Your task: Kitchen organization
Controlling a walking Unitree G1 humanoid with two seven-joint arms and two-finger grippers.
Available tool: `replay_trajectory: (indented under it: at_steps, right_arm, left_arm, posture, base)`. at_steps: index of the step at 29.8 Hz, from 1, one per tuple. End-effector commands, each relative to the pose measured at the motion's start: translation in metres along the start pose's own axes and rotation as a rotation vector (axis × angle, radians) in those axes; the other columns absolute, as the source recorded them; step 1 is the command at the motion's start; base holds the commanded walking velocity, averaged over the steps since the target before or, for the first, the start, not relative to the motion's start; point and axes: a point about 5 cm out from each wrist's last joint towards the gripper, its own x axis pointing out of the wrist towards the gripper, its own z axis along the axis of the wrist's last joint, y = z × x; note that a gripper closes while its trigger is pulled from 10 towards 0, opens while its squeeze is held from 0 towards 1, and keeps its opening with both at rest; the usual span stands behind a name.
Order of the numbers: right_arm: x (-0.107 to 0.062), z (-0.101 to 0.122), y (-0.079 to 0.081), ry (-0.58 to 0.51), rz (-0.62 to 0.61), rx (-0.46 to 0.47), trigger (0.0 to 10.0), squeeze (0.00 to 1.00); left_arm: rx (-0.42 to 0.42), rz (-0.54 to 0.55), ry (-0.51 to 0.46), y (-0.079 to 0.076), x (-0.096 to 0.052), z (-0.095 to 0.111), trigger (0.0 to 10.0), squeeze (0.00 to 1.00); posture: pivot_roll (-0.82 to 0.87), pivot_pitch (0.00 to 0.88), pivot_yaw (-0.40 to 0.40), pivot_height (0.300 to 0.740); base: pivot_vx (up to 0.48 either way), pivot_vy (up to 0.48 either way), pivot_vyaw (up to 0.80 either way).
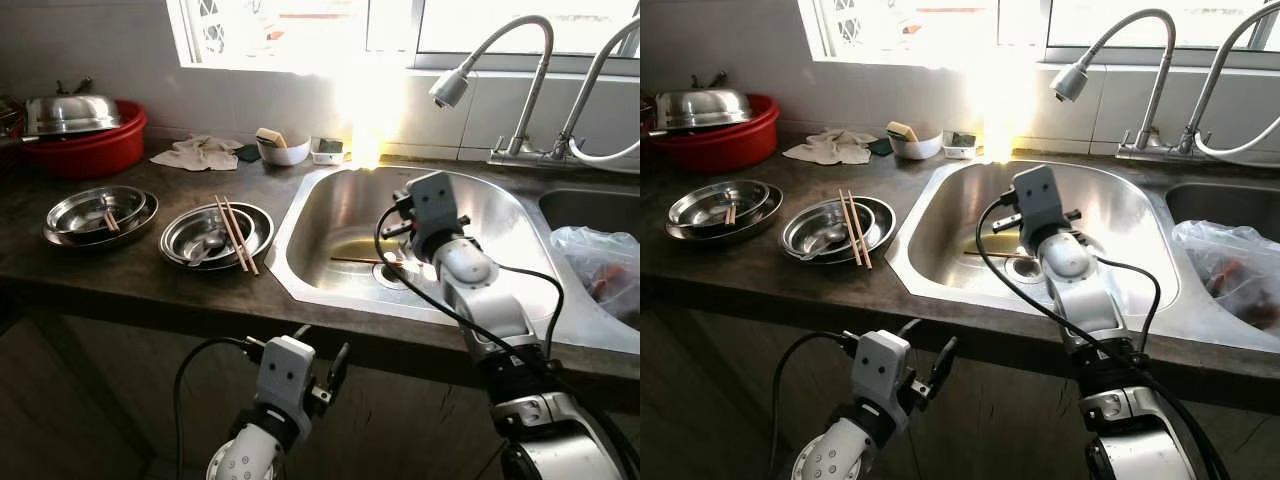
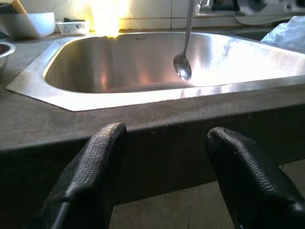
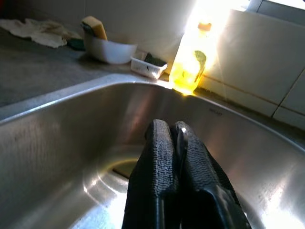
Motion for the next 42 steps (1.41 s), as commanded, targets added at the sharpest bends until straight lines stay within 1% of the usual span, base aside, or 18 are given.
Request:
replay_trajectory:
  at_steps: [1, 4, 6, 7, 12, 13, 14, 15, 16, 27, 29, 30, 31, 33, 34, 36, 37, 42]
  right_arm:
    - [0.004, 0.000, 0.002, 0.016, 0.011, -0.011, 10.0, 0.00]
    - [0.006, -0.008, 0.001, 0.059, 0.012, -0.025, 10.0, 0.00]
    - [0.007, -0.017, 0.000, 0.124, 0.006, -0.045, 10.0, 0.00]
    - [0.008, -0.023, 0.000, 0.160, 0.005, -0.030, 10.0, 0.00]
    - [0.009, -0.030, 0.000, 0.203, 0.002, -0.045, 10.0, 0.00]
    - [0.009, -0.032, 0.000, 0.213, 0.008, -0.044, 10.0, 0.07]
    - [0.009, -0.034, 0.000, 0.223, 0.010, -0.044, 10.0, 0.49]
    - [0.009, -0.034, 0.000, 0.223, 0.010, -0.044, 10.0, 0.49]
    - [0.010, -0.035, -0.001, 0.220, 0.002, -0.038, 10.0, 1.00]
    - [0.006, -0.034, -0.002, 0.168, -0.030, 0.000, 10.0, 1.00]
    - [0.003, -0.030, -0.002, 0.122, -0.053, 0.030, 10.0, 1.00]
    - [0.000, -0.027, -0.001, 0.091, -0.060, 0.037, 10.0, 0.40]
    - [-0.005, -0.022, 0.000, 0.040, -0.073, 0.049, 10.0, 0.03]
    - [-0.006, -0.021, 0.000, 0.030, -0.076, 0.050, 10.0, 0.03]
    - [-0.011, -0.018, 0.001, -0.003, -0.074, 0.067, 10.0, 0.00]
    - [-0.020, -0.009, 0.002, -0.081, -0.089, 0.075, 10.0, 0.00]
    - [-0.028, -0.003, 0.003, -0.136, -0.104, 0.087, 10.0, 0.00]
    - [-0.057, 0.006, 0.006, -0.221, -0.131, 0.132, 10.0, 0.00]
  left_arm:
    - [0.021, 0.008, -0.024, 0.001, 0.000, 0.005, 10.0, 0.00]
    - [0.019, 0.015, -0.025, 0.002, -0.001, 0.005, 10.0, 0.00]
    - [0.031, 0.014, -0.027, 0.003, -0.002, 0.006, 10.0, 0.00]
    - [0.069, -0.001, -0.028, 0.003, -0.003, 0.006, 10.0, 0.00]
    - [0.077, -0.010, -0.026, 0.003, -0.004, 0.005, 10.0, 0.00]
    - [0.074, -0.007, -0.025, 0.003, -0.004, 0.005, 10.0, 0.00]
    - [0.071, -0.005, -0.024, 0.003, -0.003, 0.005, 10.0, 0.00]
    - [0.071, -0.005, -0.024, 0.003, -0.003, 0.005, 10.0, 0.00]
    - [0.071, -0.002, -0.023, 0.004, -0.003, 0.005, 10.0, 0.00]
    - [0.060, 0.016, -0.022, 0.007, -0.002, 0.004, 10.0, 0.00]
    - [0.057, 0.021, -0.021, 0.008, -0.001, 0.004, 10.0, 0.00]
    - [0.056, 0.025, -0.019, 0.008, -0.001, 0.004, 10.0, 0.00]
    - [0.053, 0.031, -0.016, 0.009, -0.001, 0.004, 10.0, 0.00]
    - [0.053, 0.032, -0.015, 0.009, -0.001, 0.004, 10.0, 0.00]
    - [0.051, 0.034, -0.014, 0.010, -0.001, 0.003, 10.0, 0.00]
    - [0.049, 0.038, -0.010, 0.010, -0.001, 0.003, 10.0, 0.00]
    - [0.049, 0.042, -0.006, 0.011, -0.001, 0.002, 10.0, 0.00]
    - [0.052, 0.052, 0.001, 0.013, -0.002, 0.002, 10.0, 0.00]
  posture:
    - [0.04, 0.001, -0.034, 0.740]
    - [0.04, 0.012, -0.033, 0.740]
    - [0.04, 0.021, -0.035, 0.740]
    - [0.04, 0.027, -0.033, 0.740]
    - [0.05, 0.031, -0.035, 0.740]
    - [0.05, 0.033, -0.033, 0.740]
    - [0.05, 0.033, -0.033, 0.740]
    - [0.05, 0.033, -0.033, 0.740]
    - [0.05, 0.033, -0.034, 0.740]
    - [0.04, 0.028, -0.032, 0.740]
    - [0.04, 0.026, -0.030, 0.740]
    - [0.04, 0.025, -0.029, 0.740]
    - [0.04, 0.024, -0.027, 0.740]
    - [0.04, 0.024, -0.027, 0.740]
    - [0.04, 0.024, -0.024, 0.740]
    - [0.04, 0.023, -0.022, 0.740]
    - [0.03, 0.023, -0.016, 0.740]
    - [0.02, 0.023, -0.009, 0.740]
  base:
    - [0.000, 0.000, 0.00]
    - [0.000, 0.000, 0.00]
    - [0.000, 0.000, 0.00]
    - [0.000, 0.000, 0.00]
    - [0.000, 0.000, 0.00]
    - [0.000, 0.000, 0.00]
    - [0.000, 0.000, 0.00]
    - [0.000, 0.000, 0.00]
    - [0.000, 0.000, 0.00]
    - [0.000, 0.000, 0.00]
    - [0.000, 0.000, 0.00]
    - [0.000, 0.000, 0.00]
    - [0.000, 0.000, 0.00]
    - [0.000, 0.000, 0.00]
    - [0.000, 0.000, 0.00]
    - [0.000, 0.000, 0.00]
    - [0.000, 0.000, 0.00]
    - [0.000, 0.000, 0.00]
